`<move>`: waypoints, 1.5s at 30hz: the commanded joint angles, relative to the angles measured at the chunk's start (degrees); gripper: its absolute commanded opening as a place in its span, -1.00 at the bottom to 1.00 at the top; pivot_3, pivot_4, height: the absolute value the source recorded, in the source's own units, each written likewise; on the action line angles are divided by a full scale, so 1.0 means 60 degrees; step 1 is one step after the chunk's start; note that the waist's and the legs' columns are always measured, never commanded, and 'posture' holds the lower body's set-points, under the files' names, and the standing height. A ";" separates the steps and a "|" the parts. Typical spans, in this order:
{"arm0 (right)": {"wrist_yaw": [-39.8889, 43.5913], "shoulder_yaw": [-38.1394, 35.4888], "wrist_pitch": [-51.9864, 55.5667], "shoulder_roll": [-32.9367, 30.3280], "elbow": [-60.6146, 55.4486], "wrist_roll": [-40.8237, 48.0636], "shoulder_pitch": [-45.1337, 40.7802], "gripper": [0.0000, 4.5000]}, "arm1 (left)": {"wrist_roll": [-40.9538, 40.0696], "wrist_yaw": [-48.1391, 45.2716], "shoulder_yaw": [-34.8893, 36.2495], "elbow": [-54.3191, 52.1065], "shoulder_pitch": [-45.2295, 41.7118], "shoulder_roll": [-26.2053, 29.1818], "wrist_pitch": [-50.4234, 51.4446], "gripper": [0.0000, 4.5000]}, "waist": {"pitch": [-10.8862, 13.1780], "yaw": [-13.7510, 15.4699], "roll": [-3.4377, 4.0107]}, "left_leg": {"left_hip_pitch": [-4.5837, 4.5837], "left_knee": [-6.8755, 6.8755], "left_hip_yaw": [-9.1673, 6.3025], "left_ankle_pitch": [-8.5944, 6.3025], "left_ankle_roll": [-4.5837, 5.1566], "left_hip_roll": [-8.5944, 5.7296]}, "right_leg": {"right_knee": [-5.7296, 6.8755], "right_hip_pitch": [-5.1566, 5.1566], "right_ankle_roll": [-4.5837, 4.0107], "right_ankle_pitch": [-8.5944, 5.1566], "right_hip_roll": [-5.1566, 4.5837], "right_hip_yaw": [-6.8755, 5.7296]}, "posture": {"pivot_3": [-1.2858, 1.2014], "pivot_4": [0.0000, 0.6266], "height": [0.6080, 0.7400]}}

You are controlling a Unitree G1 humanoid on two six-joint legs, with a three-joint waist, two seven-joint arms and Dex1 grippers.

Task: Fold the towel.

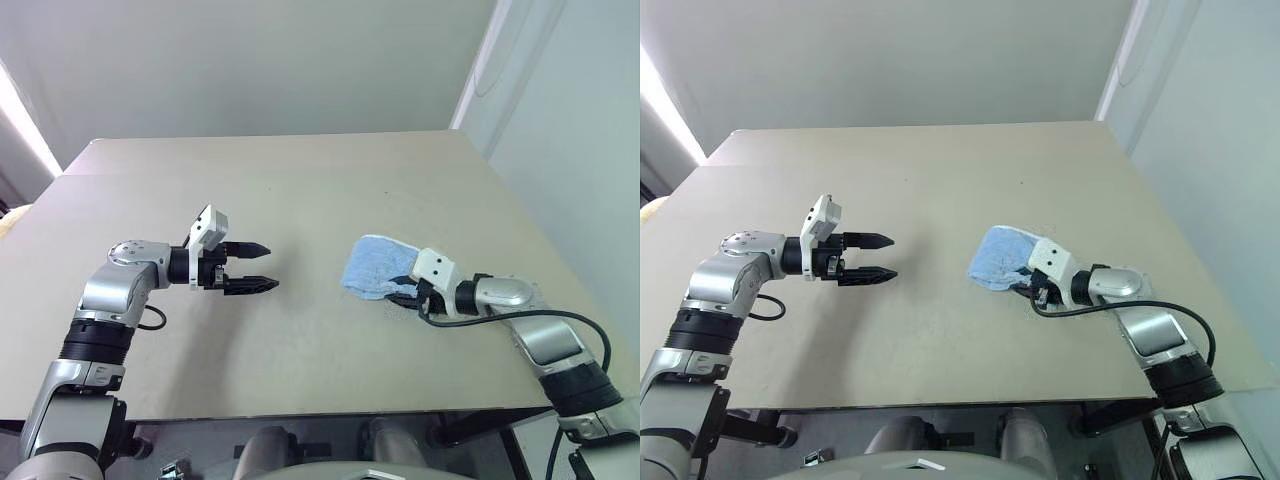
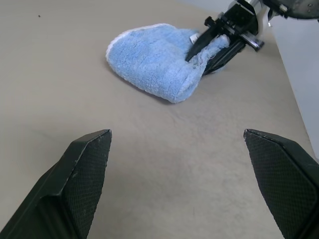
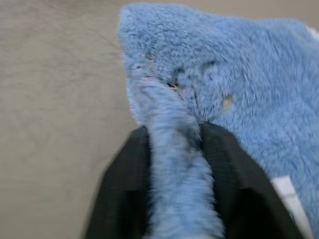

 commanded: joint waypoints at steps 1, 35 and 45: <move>0.0219 -0.0901 0.0950 0.0126 -0.0866 0.1220 -0.0276 0.26 | -0.0070 -0.0089 0.0149 -0.0162 -0.0074 0.0110 -0.0093 1.00 | 0.0000 0.0001 0.0000 | 0.0000 0.0000 0.0000 0.0000 0.0000 0.0000 | 0.0000 -0.0001 0.0000 0.0000 0.0000 0.0000 | 0.03 -1.00 0.79; 0.0340 -0.1325 -0.0770 0.2453 0.4281 0.1540 -0.2930 0.71 | -0.1123 0.0395 0.0866 -0.1548 0.0740 0.0339 0.1158 1.00 | 0.0023 -0.0028 0.0003 | 0.0135 -0.0008 0.0009 -0.0001 -0.0004 0.0016 | 0.0016 0.0101 -0.0013 0.0008 0.0017 0.0032 | 0.03 -1.00 0.79; 0.0747 -0.2958 0.2549 0.0283 -0.0098 0.3949 -0.1415 0.71 | -0.1003 -0.0637 0.0842 -0.1243 0.0473 0.1064 0.0368 1.00 | 0.0030 -0.0017 0.0010 | 0.0022 -0.0014 0.0010 -0.0002 -0.0002 0.0005 | 0.0002 0.0001 -0.0007 0.0004 0.0016 0.0023 | 0.03 -1.00 0.79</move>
